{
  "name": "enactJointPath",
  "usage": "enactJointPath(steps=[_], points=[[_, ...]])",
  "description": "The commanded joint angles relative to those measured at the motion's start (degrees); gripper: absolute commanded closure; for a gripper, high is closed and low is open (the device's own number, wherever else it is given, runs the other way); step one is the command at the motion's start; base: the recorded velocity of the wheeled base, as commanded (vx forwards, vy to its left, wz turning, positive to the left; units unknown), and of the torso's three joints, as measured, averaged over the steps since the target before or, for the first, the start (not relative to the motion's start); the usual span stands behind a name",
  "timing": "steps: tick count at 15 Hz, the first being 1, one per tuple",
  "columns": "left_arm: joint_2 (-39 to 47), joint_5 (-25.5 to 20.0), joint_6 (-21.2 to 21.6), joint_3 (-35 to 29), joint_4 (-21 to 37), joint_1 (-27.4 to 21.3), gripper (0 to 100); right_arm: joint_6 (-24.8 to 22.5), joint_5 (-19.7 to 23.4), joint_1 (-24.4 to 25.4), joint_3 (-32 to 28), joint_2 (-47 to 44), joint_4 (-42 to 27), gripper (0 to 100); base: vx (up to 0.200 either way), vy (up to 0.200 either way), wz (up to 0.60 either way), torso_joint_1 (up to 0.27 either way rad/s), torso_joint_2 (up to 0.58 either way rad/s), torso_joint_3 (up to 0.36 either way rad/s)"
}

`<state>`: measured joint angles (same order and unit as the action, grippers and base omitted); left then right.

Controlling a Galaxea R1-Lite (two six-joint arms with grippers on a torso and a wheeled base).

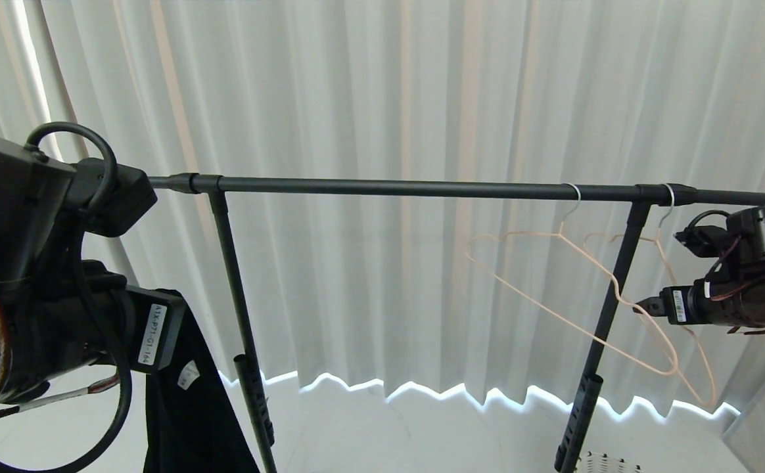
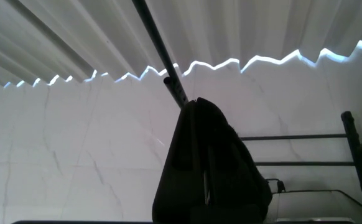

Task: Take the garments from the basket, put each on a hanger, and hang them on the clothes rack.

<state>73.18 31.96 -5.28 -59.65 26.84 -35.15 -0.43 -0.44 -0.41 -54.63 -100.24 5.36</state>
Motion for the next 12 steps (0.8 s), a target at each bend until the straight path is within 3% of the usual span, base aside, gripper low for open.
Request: enactJointPath(steps=[1, 3, 4, 12], points=[[0.03, 0.03, -0.08, 0.06, -0.04, -0.01, 100, -0.1, 0.0, 0.06, 0.49, -0.13, -0.09, 0, 0.0, 0.0, 0.0, 0.0, 0.0, 0.0], [0.03, 0.03, 0.01, 0.06, -0.04, -0.01, 100, -0.01, 0.0, 0.06, 0.57, -0.22, -0.09, 0, 0.0, 0.0, 0.0, 0.0, 0.0, 0.0], [0.03, 0.03, -0.08, 0.06, -0.04, -0.01, 100, -0.01, 0.0, -0.02, 0.66, -0.3, -0.09, 100, 0.0, 0.0, 0.0, 0.0, 0.0, 0.0], [-0.23, -0.06, 0.01, -0.12, 0.05, -0.01, 100, -0.01, 0.09, -0.02, 0.66, 0.22, 0.26, 100, 0.0, 0.0, 0.0, 0.0, 0.0, 0.0]])
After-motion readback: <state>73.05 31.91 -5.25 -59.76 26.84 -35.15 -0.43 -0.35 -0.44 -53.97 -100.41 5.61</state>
